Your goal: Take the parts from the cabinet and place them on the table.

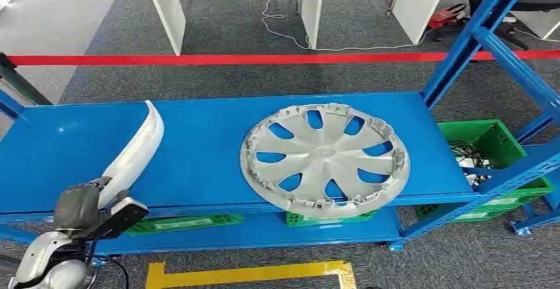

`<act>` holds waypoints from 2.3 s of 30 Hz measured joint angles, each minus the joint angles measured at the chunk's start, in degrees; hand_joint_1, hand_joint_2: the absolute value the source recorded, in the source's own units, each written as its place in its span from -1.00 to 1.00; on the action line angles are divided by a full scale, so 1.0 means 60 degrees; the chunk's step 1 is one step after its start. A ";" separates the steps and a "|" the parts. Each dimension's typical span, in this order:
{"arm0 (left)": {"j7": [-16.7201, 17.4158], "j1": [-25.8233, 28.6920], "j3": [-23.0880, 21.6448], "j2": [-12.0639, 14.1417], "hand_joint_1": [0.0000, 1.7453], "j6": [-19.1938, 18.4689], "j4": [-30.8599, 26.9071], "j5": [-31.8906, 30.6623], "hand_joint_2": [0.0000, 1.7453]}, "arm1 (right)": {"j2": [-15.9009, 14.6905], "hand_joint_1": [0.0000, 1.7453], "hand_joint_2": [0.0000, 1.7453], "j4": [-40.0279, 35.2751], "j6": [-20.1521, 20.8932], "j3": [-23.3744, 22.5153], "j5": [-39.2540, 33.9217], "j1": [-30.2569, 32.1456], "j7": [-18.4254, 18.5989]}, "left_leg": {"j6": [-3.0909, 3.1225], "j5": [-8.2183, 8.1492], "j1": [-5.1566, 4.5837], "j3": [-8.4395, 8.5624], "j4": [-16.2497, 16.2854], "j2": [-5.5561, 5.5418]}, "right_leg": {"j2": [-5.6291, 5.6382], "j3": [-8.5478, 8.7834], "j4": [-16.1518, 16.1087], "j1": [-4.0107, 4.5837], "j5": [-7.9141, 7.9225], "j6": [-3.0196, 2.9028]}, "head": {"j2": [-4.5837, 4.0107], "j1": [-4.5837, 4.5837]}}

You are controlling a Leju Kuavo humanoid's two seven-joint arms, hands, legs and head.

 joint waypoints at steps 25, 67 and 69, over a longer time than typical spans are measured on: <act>0.0080 0.0783 0.0011 0.0000 1.00 0.2448 -0.2113 -0.2379 1.00 | 0.0000 -1.00 -1.00 0.0000 -0.0069 -0.0051 -0.0055 0.0006 -0.0127 | 0.0000 0.0000 0.0001 -0.0001 0.0000 0.0000 | 0.0000 -0.0001 0.0000 0.0000 0.0000 0.0000 | 0.0000 0.0000; -0.1333 0.1311 0.1005 -0.0619 1.00 0.2514 -0.3825 -0.3071 1.00 | 0.0000 -1.00 -1.00 -0.0004 -0.0069 -0.0280 0.0204 -0.0011 -0.0175 | 0.0000 -0.0001 0.0000 -0.0001 0.0000 0.0000 | -0.0001 0.0000 0.0000 -0.0001 0.0000 0.0000 | 0.0000 0.0000; -0.1333 0.1312 0.1005 -0.0616 1.00 0.2514 -0.3825 -0.3071 1.00 | 0.0000 -1.00 -1.00 -0.0004 -0.0069 -0.0281 0.0204 -0.0012 -0.0175 | 0.0000 -0.0001 0.0000 -0.0001 0.0000 0.0000 | -0.0001 0.0000 0.0000 -0.0001 0.0000 0.0000 | 0.0000 0.0000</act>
